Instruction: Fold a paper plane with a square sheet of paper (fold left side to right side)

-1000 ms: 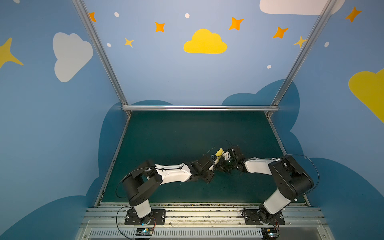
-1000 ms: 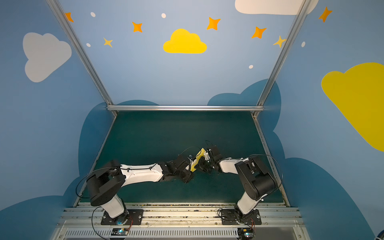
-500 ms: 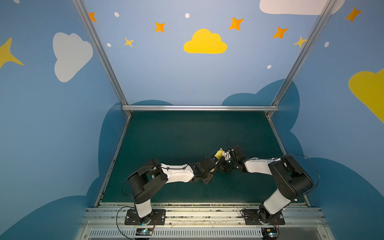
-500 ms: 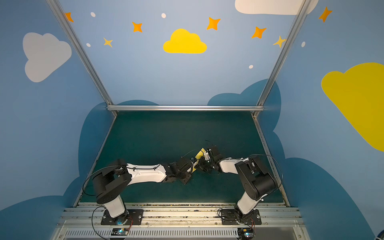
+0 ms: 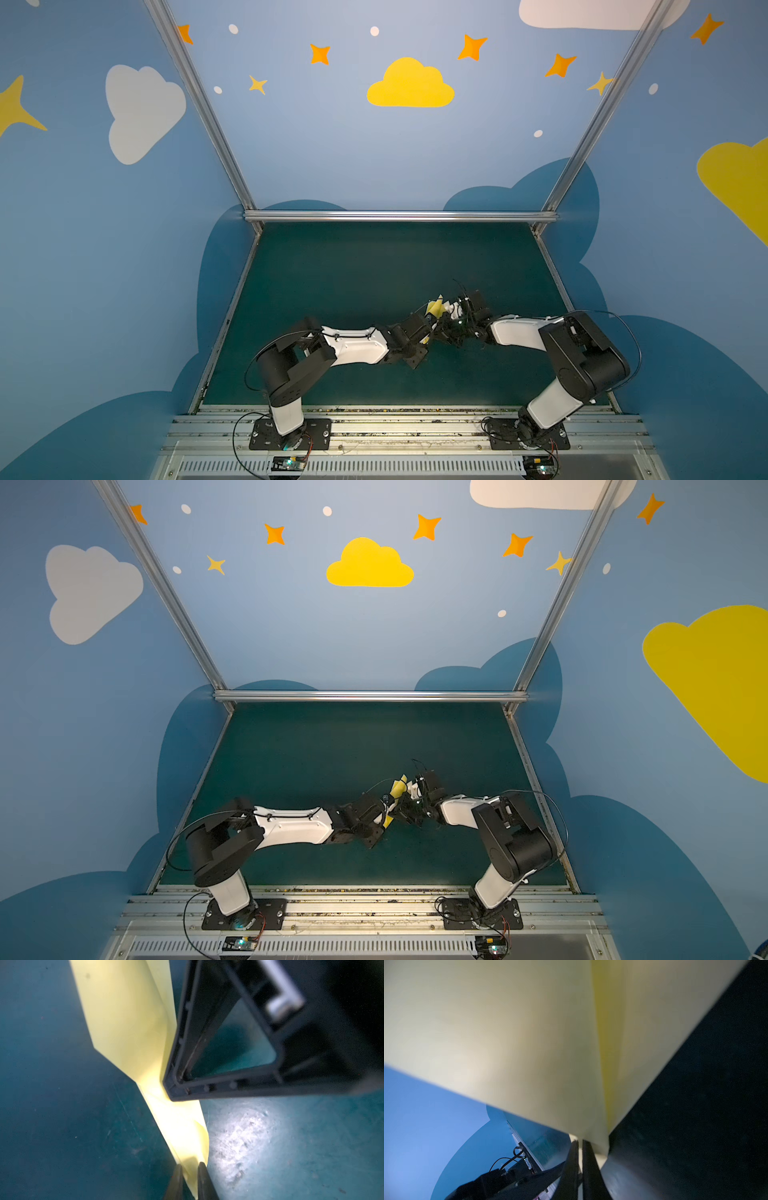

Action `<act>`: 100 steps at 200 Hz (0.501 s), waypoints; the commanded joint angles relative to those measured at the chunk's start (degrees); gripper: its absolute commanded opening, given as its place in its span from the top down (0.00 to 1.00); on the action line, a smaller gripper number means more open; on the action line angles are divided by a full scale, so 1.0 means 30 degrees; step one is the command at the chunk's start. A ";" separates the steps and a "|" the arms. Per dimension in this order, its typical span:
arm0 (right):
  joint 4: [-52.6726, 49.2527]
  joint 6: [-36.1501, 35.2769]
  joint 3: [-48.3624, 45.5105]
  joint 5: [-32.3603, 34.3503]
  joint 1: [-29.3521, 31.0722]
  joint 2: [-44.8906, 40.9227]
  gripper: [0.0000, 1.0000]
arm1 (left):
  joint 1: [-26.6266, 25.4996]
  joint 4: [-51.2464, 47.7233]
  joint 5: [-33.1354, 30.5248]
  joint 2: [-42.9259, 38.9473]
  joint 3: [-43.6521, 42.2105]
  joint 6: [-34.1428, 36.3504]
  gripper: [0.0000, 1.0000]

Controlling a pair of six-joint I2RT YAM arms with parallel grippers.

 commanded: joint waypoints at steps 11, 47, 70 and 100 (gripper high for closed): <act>-0.0677 -0.0376 0.0537 -0.0269 -0.0070 -0.0798 0.92 | 0.0093 0.0024 0.0369 0.0279 -0.0008 -0.0042 0.85; -0.0523 -0.0357 0.0411 -0.0127 -0.0080 -0.0506 0.92 | 0.0166 0.0041 0.0517 0.0187 -0.0011 -0.0071 0.86; -0.0366 -0.0331 0.0289 -0.0093 -0.0113 -0.0497 0.75 | 0.0225 -0.0019 0.0619 0.0208 0.0031 -0.0086 0.87; -0.1283 -0.0772 0.0287 0.0478 -0.0085 -0.1091 0.58 | 0.0254 0.0084 0.0750 0.0176 -0.0071 -0.0202 0.88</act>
